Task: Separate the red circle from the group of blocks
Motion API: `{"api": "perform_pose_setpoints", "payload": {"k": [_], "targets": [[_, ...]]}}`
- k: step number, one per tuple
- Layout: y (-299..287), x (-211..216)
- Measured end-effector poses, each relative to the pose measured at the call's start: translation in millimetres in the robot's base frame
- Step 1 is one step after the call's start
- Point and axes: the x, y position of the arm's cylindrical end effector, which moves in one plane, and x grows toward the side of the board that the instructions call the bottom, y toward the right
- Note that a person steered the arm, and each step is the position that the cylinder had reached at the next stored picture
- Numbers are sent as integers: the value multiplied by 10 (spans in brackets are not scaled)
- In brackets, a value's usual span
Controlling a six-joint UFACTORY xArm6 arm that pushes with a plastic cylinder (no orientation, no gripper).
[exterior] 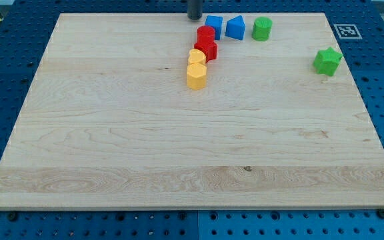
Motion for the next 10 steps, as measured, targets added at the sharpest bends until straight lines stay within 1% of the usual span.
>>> {"api": "perform_pose_setpoints", "payload": {"k": [1,2,4,5,6,7,8,9,10], "targets": [[-39,301],[96,617],[926,787],[1201,920],[1108,941],[722,941],[394,849],[350,586],[842,534]]}}
